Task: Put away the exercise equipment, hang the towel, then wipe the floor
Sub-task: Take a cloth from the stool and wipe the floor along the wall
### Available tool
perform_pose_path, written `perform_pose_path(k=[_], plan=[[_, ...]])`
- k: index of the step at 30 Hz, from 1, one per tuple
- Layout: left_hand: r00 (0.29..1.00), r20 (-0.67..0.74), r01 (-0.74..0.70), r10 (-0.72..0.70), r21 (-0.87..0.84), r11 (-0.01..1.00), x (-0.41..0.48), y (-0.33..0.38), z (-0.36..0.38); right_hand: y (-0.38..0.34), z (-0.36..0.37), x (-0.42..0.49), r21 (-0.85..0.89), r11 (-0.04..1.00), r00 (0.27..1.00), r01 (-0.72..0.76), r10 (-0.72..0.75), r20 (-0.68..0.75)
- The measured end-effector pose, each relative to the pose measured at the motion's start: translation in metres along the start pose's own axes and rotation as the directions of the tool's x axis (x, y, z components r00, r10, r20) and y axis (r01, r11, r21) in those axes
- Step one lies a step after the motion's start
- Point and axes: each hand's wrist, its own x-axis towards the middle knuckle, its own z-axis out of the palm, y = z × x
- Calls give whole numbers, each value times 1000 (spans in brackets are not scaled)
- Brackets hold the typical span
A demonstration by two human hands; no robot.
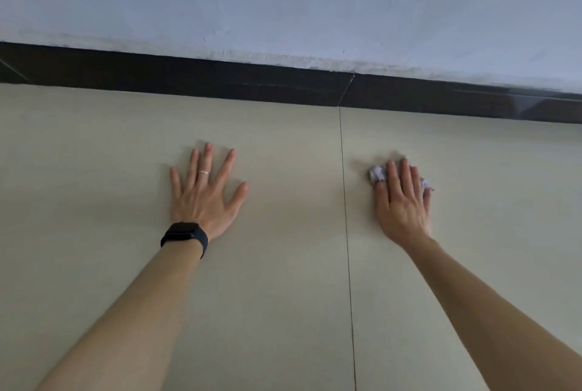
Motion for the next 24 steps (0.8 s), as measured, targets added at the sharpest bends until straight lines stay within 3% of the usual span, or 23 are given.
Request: perform_pose_path(k=[2, 4, 5, 7, 9, 10, 11, 12, 13, 14, 15, 16, 17, 18, 20, 22, 23, 24], plan=[[1000, -28, -3, 3, -9, 1000, 3, -4, 5, -17, 0, 19, 84, 981, 982, -177, 181, -47], [999, -42, -6, 5, -16, 1000, 6, -5, 6, -46, 14, 16, 117, 965, 967, -234, 244, -76], [999, -45, -1, 0, -23, 1000, 5, -6, 7, -62, 23, 5, 81, 986, 985, -144, 151, -84], [998, -59, 0, -2, -40, 999, 5, -6, 7, -89, 36, -28, -30, 973, 973, 228, -229, -14], [998, -55, 4, -6, -45, 999, 5, -7, 5, -89, 33, -34, -105, 795, 801, 597, -585, 124], [999, -47, 4, -6, -45, 999, 6, -8, 5, -79, 26, -20, -130, 710, 721, 693, -675, 158], [999, -40, 6, -8, -47, 999, 6, -7, 5, -68, 18, -2, -172, 687, 709, 705, -686, 164], [999, -36, 6, -8, -48, 999, 6, -7, 5, -54, 11, 18, -210, 740, 768, 639, -629, 119], [999, -33, 5, -6, -50, 999, 7, -6, 4, -42, 2, 41, -202, 857, 878, 473, -476, 37], [1000, -31, 3, -4, -52, 999, 9, -6, 4, -35, -6, 64, -122, 972, 977, 200, -207, -42], [1000, -31, 3, -4, -56, 998, 9, -6, 3, -36, -16, 85, 8, 994, 990, -113, 113, -86], [999, -36, 2, -4, -60, 998, 9, -6, 3, -45, -20, 104, 133, 916, 916, -379, 392, -89], [999, -46, -1, -2, -64, 998, 7, -6, 4, -61, -19, 117, 209, 816, 823, -538, 563, -80], [999, -51, -3, -1, -67, 998, 7, -6, 4, -83, -15, 123, 244, 770, 777, -590, 623, -88], [999, -42, -2, -1, -69, 998, 8, -6, 4, -128, 3, 119, 227, 857, 851, -462, 501, -159], [999, -38, 3, -5, -63, 998, 9, -6, 4, -168, 25, 88, 93, 989, 989, -119, 127, -81], [999, -37, 4, -7, -62, 998, 9, -6, 4, -181, 31, 68, 17, 993, 993, 118, -117, -12], [999, -35, 4, -6, -65, 998, 9, -5, 4, -186, 34, 49, -49, 935, 935, 351, -348, 61]])
